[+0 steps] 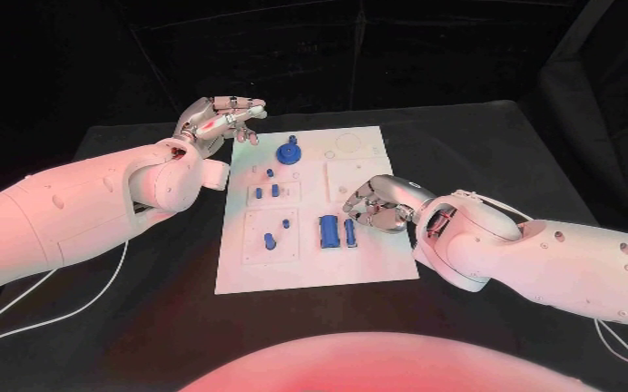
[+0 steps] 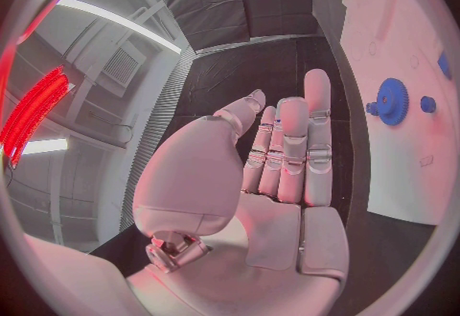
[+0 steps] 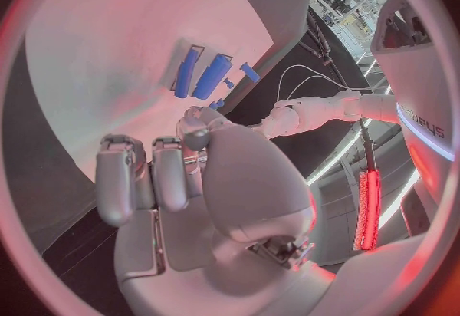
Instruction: Assemble the parts on the task board
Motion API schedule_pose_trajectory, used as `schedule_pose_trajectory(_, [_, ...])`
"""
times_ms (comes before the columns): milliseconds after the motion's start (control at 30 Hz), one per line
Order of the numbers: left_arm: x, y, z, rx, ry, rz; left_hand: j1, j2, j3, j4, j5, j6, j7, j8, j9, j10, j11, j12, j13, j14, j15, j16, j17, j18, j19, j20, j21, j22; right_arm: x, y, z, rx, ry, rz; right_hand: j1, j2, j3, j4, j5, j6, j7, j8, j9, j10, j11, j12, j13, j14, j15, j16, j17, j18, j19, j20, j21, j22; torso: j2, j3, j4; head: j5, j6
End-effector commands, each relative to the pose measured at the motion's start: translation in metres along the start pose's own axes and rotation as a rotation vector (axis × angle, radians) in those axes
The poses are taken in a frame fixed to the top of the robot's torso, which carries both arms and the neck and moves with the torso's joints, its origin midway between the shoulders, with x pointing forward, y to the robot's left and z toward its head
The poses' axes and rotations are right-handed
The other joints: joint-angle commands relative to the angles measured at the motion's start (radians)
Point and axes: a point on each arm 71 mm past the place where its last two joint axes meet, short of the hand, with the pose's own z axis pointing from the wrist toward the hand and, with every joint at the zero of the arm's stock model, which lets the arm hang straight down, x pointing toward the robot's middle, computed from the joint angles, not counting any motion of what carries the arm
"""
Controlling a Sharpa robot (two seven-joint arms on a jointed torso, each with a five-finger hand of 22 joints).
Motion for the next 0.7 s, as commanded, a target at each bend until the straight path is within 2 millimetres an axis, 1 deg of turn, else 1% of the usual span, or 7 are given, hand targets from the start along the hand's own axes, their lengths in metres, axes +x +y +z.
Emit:
schedule_pose_trajectory(33, [0.001,-0.0014,0.0005,0.006,0.01,-0.007,0.0,0.01,-0.006,0.0,0.0,-0.007,-0.002,0.004,0.001,-0.005,-0.002,0.001,0.002,-0.007,0.002,-0.002,-0.001,0.014,-0.005,0.006,-0.005,-0.001,0.0028,0.0018,0.0013,-0.032,0.041,-0.007,-0.047,-0.053,0.141,-0.012,0.024,0.019,-0.001,-0.013,-0.021,0.004,0.003,0.009,0.0,0.053,0.008,0.002,0.014,0.006,0.006,0.009,0.001,0.153,0.001,-0.0001,0.0018,0.003,-0.001])
schedule_pose_trajectory(67, [0.0009,-0.0014,0.0005,0.006,0.009,-0.007,0.0,0.01,-0.006,0.0,0.0,-0.007,-0.002,0.004,0.001,-0.005,-0.002,0.001,0.002,-0.007,0.002,-0.002,-0.001,0.014,-0.005,0.006,-0.005,-0.001,0.0032,0.0013,0.0016,-0.029,0.046,-0.009,-0.066,-0.067,0.182,-0.016,0.03,0.024,-0.001,-0.015,-0.026,0.005,0.003,0.012,0.0,0.053,0.008,0.002,0.014,0.006,0.006,0.009,0.001,0.153,0.0,-0.0001,0.0009,0.003,-0.001])
schedule_pose_trajectory(133, [0.0008,-0.0014,0.0005,0.006,0.009,-0.007,0.0,0.01,-0.006,0.0,0.0,-0.007,-0.002,0.004,0.001,-0.005,-0.002,0.001,0.002,-0.007,0.002,-0.002,-0.001,0.014,-0.005,0.006,-0.005,-0.001,0.0036,0.0007,0.0022,-0.025,0.051,-0.011,-0.091,-0.081,0.233,-0.024,0.035,0.031,-0.002,-0.017,-0.032,0.007,0.003,0.016,-0.001,0.053,0.008,0.002,0.014,0.006,0.006,0.009,0.002,0.154,0.0,0.0001,0.0,0.004,-0.002])
schedule_pose_trajectory(233, [0.0008,-0.0014,0.0004,0.006,0.009,-0.007,0.0,0.01,-0.006,0.0,0.0,-0.007,-0.002,0.004,0.001,-0.005,-0.002,0.001,0.002,-0.007,0.002,-0.002,-0.001,0.014,-0.005,0.006,-0.005,-0.001,0.0044,-0.0004,0.0031,-0.018,0.06,-0.014,-0.115,-0.096,0.281,-0.038,0.055,0.035,0.0,-0.02,-0.038,0.008,0.0,0.019,-0.002,0.053,0.008,0.002,0.014,0.005,0.006,0.009,0.003,0.155,0.001,0.0,-0.0016,0.005,-0.002])
schedule_pose_trajectory(333, [0.0009,-0.0014,0.0004,0.006,0.01,-0.007,0.0,0.01,-0.006,0.0,0.0,-0.007,-0.002,0.004,0.001,-0.005,-0.002,0.001,0.002,-0.007,0.002,-0.002,-0.001,0.014,-0.005,0.006,-0.005,-0.001,0.0046,-0.0013,0.0039,-0.014,0.063,-0.016,-0.127,-0.098,0.304,-0.045,0.063,0.038,-0.001,-0.021,-0.041,0.009,0.0,0.023,-0.002,0.053,0.008,0.003,0.015,0.005,0.006,0.009,0.004,0.156,0.0,-0.0001,-0.0014,0.004,-0.003])
schedule_pose_trajectory(533, [0.001,-0.0014,0.0005,0.006,0.01,-0.007,0.0,0.011,-0.008,0.001,0.0,-0.01,-0.002,0.006,0.001,-0.008,-0.002,0.003,0.002,-0.008,0.002,-0.001,-0.003,0.014,-0.005,0.006,-0.006,-0.003,0.0052,-0.0024,0.0045,-0.011,0.072,-0.02,-0.144,-0.09,0.33,-0.05,0.064,0.049,-0.004,-0.017,-0.042,0.014,-0.002,0.031,0.0,0.055,0.006,0.006,0.02,0.004,0.01,0.008,0.007,0.16,0.0,0.0004,-0.0001,0.003,-0.004])
schedule_pose_trajectory(700, [0.0007,-0.0013,0.0005,0.006,0.009,-0.007,0.001,0.012,-0.008,0.001,0.0,-0.01,-0.002,0.007,0.001,-0.008,-0.002,0.004,0.002,-0.008,0.002,-0.001,-0.003,0.014,-0.005,0.006,-0.006,-0.003,0.0062,-0.0021,0.0046,-0.01,0.082,-0.022,-0.155,-0.091,0.343,-0.054,0.059,0.056,-0.006,-0.015,-0.043,0.014,-0.003,0.031,-0.001,0.055,0.005,0.007,0.02,0.004,0.01,0.007,0.008,0.16,0.0,0.0005,-0.0004,0.002,-0.004])
